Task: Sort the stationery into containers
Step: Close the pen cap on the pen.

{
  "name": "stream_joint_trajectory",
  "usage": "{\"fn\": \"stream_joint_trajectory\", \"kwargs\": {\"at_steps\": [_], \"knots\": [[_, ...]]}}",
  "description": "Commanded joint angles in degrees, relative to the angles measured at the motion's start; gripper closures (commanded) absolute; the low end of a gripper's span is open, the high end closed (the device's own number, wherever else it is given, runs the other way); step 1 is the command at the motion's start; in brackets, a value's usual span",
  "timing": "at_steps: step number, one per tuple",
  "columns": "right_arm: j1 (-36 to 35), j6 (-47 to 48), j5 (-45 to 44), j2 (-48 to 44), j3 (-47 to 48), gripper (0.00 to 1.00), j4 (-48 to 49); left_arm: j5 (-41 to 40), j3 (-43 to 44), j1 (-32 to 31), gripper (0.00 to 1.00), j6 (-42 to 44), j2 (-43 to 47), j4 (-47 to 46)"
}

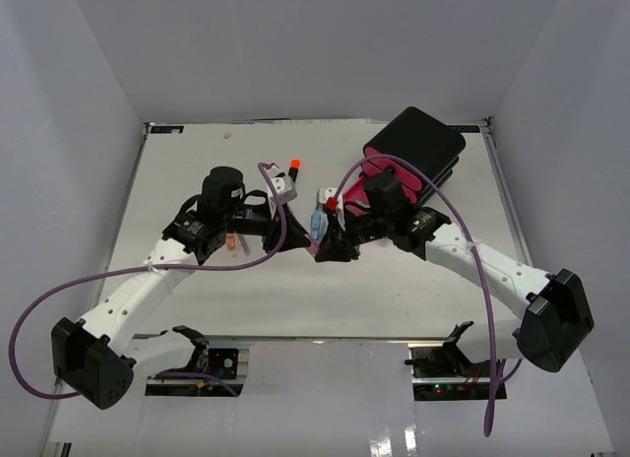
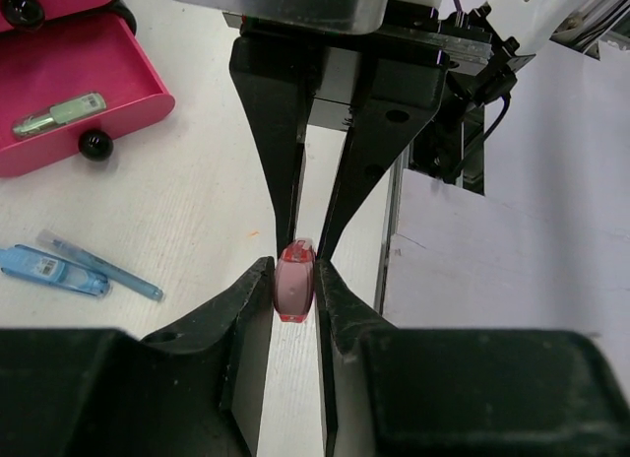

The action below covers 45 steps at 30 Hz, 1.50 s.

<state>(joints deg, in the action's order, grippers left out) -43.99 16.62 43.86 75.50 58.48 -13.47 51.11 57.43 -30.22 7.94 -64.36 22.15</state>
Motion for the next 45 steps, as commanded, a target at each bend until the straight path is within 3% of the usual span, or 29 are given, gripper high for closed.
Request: {"fn": "stream_joint_trajectory", "kwargs": {"at_steps": [1,9,17,45], "knots": [[-0.31,-0.80,1.94,-1.32,4.10,0.92,3.28,1.10,-1.53,-0.37,0.68,0.67,0.64,-0.53],[-0.22,-1.24,1.93,-1.50,7.61,0.92,3.89,1.44,-2.85,-0.63,0.78,0.32,0.81,-0.53],[-0.22,-3.00,3.60,-0.89,8.76,0.92,7.06,2.59,-3.20,-2.04,0.98,-0.39,-1.29,-0.44],[1.18,-3.35,3.78,-1.59,15.61,0.92,7.41,-0.66,-3.73,-4.59,1.00,0.58,-4.20,1.49]]}}
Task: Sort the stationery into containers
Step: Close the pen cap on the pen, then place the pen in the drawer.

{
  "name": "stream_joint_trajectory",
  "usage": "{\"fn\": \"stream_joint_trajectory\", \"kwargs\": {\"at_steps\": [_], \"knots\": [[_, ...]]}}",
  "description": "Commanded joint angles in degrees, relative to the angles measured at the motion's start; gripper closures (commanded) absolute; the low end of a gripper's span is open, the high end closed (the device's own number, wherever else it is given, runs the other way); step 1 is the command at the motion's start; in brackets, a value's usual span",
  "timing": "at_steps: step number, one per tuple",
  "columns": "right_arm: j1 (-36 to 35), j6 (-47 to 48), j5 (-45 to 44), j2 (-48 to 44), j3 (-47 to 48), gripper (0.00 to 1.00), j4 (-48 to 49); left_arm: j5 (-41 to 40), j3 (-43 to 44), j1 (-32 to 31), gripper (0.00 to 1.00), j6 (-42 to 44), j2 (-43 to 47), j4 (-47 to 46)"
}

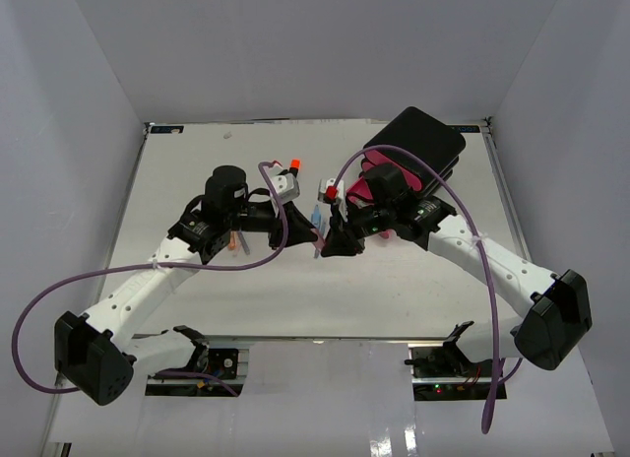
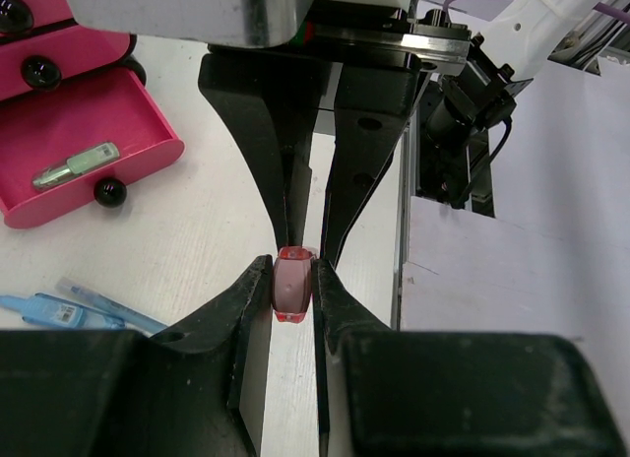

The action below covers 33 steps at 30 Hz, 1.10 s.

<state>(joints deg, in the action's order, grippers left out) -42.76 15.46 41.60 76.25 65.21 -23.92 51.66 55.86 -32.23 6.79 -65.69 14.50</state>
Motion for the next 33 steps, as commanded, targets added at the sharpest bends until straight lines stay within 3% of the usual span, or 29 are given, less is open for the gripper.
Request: {"fn": "stream_joint_trajectory", "kwargs": {"at_steps": [1,2,4,9,12,19,26,31,33], "knots": [[-0.04,-2.28,5.95,-2.24,8.79,0.92,17.86,-1.30,-1.89,-2.58,0.98,1.65,-2.86,9.14],[-0.04,-2.19,5.86,-2.16,8.10,0.92,17.77,-1.38,-1.46,-2.58,0.96,1.56,-2.78,9.14],[-0.04,-1.93,5.33,-2.16,7.04,0.92,17.77,-2.43,0.39,-2.58,0.78,0.69,-2.43,9.14],[-0.04,-1.67,4.54,-2.95,2.21,0.92,17.86,-8.05,4.26,-2.49,0.48,-0.02,0.38,8.70],[0.05,-1.49,3.14,-4.17,-0.17,0.92,17.86,-10.61,5.31,-2.49,0.41,0.85,2.40,8.61],[1.36,-1.05,1.29,-4.70,-5.53,0.92,17.86,-13.78,4.79,-2.40,0.35,1.56,6.80,8.96],[3.74,-1.05,-4.41,-5.14,-8.52,0.92,17.86,-16.93,0.41,-2.40,0.24,1.57,9.52,9.49],[7.25,-1.66,-19.34,-3.22,-7.29,0.92,16.54,-24.84,-5.66,-2.31,0.13,-2.65,12.25,4.84],[9.09,-2.01,-26.27,-0.86,-6.15,0.92,15.66,-31.59,-9.34,-2.23,0.09,-5.55,14.53,0.55]]}}
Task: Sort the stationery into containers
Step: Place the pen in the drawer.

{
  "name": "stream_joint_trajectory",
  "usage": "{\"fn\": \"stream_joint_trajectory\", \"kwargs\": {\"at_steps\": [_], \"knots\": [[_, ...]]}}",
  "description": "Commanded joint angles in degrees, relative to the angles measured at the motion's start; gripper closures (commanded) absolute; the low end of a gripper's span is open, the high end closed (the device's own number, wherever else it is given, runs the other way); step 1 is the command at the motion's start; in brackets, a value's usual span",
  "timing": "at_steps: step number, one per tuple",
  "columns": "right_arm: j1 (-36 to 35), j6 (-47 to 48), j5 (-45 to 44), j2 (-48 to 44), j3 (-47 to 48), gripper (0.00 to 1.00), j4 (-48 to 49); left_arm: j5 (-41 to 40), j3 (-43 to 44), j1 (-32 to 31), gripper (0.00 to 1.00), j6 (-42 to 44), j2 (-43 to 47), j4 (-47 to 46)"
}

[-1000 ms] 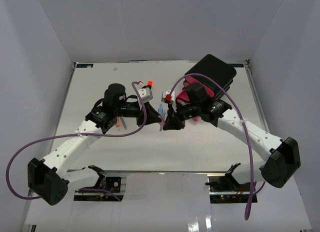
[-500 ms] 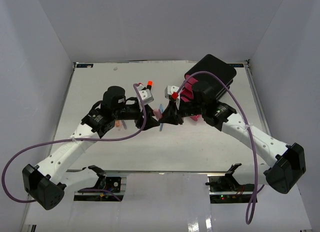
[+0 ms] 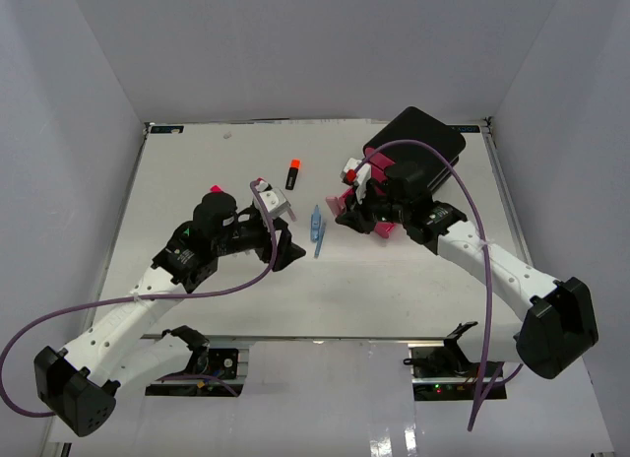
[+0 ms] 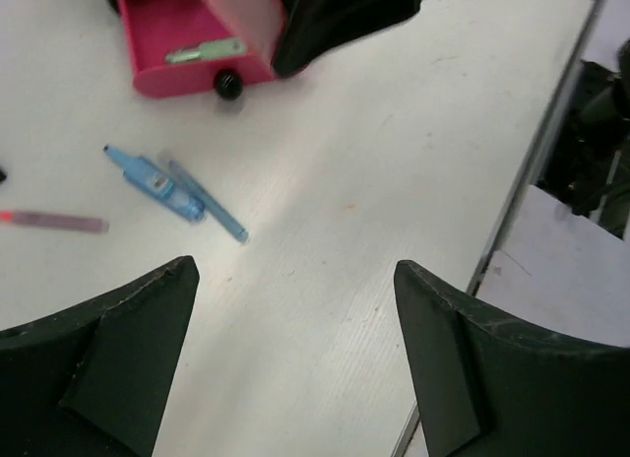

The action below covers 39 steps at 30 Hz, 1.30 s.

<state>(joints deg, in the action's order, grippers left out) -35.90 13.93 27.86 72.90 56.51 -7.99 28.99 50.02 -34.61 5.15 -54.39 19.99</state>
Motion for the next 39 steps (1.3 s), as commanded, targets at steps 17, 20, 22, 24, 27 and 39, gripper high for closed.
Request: {"fn": "stream_joint_trajectory", "kwargs": {"at_steps": [17,20,22,24,27,39], "knots": [[5.40,-1.27,-46.22,25.88,13.62,0.78,-2.29,-35.67,-8.45,11.49,0.02,-19.03,-0.89,-3.99],[5.40,-2.33,-46.75,27.64,14.50,0.66,-3.26,-35.06,-8.53,12.11,0.02,-19.12,-0.81,-3.82],[5.49,-2.77,-46.40,27.56,14.59,0.57,-3.44,-34.97,-8.62,12.37,0.02,-19.21,-0.63,-3.82],[5.40,-3.03,-45.62,26.94,14.77,0.49,-3.96,-34.62,-8.54,12.64,0.02,-19.38,-0.89,-3.82],[5.31,-3.65,-43.42,25.19,15.12,0.48,-4.58,-33.57,-8.36,13.43,0.02,-20.00,-1.51,-3.64],[4.87,-13.40,-30.77,-0.20,0.56,0.17,2.88,-36.27,-7.66,13.87,0.02,-23.34,-5.20,-2.06]]}}
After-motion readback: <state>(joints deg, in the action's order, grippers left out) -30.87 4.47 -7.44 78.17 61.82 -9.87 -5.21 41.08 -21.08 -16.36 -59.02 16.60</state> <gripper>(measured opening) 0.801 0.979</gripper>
